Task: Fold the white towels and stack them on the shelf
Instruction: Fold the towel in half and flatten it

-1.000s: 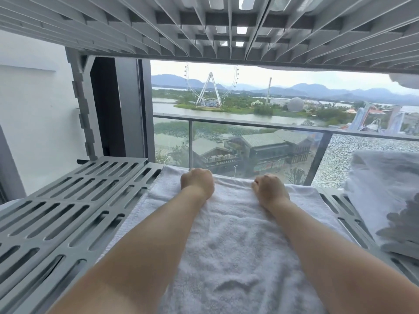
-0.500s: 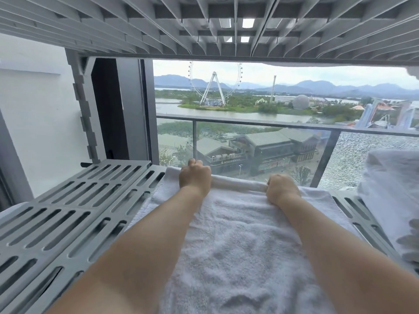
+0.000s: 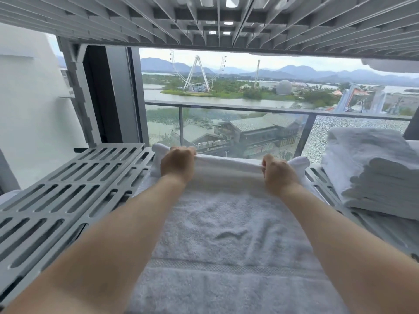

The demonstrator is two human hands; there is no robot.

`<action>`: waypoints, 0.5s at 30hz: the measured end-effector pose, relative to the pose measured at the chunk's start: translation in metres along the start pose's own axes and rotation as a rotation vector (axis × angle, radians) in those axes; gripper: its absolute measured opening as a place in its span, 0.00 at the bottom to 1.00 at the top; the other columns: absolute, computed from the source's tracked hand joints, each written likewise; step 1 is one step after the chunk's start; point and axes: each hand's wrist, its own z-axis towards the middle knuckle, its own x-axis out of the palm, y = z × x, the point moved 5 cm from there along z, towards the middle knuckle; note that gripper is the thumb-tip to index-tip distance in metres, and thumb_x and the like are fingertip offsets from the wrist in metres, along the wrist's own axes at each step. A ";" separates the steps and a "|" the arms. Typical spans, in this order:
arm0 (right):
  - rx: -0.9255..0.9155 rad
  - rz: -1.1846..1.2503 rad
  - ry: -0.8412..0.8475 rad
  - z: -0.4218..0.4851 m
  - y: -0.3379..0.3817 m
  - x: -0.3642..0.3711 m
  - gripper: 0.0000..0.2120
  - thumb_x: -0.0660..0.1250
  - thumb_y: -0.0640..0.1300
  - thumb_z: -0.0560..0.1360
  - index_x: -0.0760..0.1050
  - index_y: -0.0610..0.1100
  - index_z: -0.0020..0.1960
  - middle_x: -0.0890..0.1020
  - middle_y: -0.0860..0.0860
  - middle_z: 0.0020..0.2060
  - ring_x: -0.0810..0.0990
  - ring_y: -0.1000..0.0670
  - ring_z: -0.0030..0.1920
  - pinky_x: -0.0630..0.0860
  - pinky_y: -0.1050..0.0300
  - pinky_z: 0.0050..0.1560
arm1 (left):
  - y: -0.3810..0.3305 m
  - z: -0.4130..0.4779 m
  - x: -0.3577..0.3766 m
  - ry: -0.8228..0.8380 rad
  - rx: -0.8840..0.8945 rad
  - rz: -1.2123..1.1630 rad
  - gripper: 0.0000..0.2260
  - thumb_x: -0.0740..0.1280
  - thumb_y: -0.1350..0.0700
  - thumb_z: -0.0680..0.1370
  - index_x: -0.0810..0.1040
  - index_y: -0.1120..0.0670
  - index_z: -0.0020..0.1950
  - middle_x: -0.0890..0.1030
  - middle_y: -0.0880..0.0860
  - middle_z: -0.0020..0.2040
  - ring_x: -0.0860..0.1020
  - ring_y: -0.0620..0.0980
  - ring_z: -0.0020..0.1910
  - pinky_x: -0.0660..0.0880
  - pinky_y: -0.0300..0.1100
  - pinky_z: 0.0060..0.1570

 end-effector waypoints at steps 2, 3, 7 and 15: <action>0.008 -0.038 -0.029 -0.018 -0.001 -0.014 0.13 0.55 0.31 0.78 0.72 0.41 0.57 0.82 0.40 0.46 0.80 0.40 0.48 0.78 0.49 0.47 | -0.001 -0.018 -0.014 -0.022 -0.014 -0.009 0.11 0.60 0.68 0.79 0.79 0.55 0.49 0.79 0.56 0.42 0.73 0.53 0.41 0.71 0.45 0.38; 0.011 -0.076 -0.049 -0.027 0.001 -0.021 0.14 0.56 0.31 0.77 0.73 0.41 0.58 0.83 0.41 0.46 0.81 0.41 0.48 0.79 0.49 0.47 | -0.002 -0.027 -0.020 -0.025 -0.023 -0.017 0.11 0.60 0.68 0.80 0.79 0.55 0.49 0.79 0.56 0.42 0.74 0.53 0.41 0.72 0.45 0.38; -0.003 -0.163 -0.185 -0.070 0.009 -0.048 0.12 0.60 0.34 0.75 0.78 0.43 0.53 0.83 0.42 0.44 0.82 0.40 0.48 0.78 0.51 0.43 | -0.005 -0.060 -0.046 -0.004 -0.091 -0.038 0.12 0.60 0.68 0.77 0.79 0.54 0.48 0.79 0.56 0.43 0.76 0.54 0.43 0.72 0.46 0.39; 0.076 -0.120 -0.062 -0.144 -0.004 -0.052 0.14 0.61 0.34 0.76 0.80 0.46 0.54 0.82 0.46 0.45 0.81 0.43 0.50 0.77 0.53 0.42 | -0.020 -0.140 -0.065 0.113 -0.179 0.031 0.11 0.62 0.65 0.77 0.80 0.51 0.46 0.79 0.54 0.42 0.76 0.54 0.43 0.78 0.48 0.44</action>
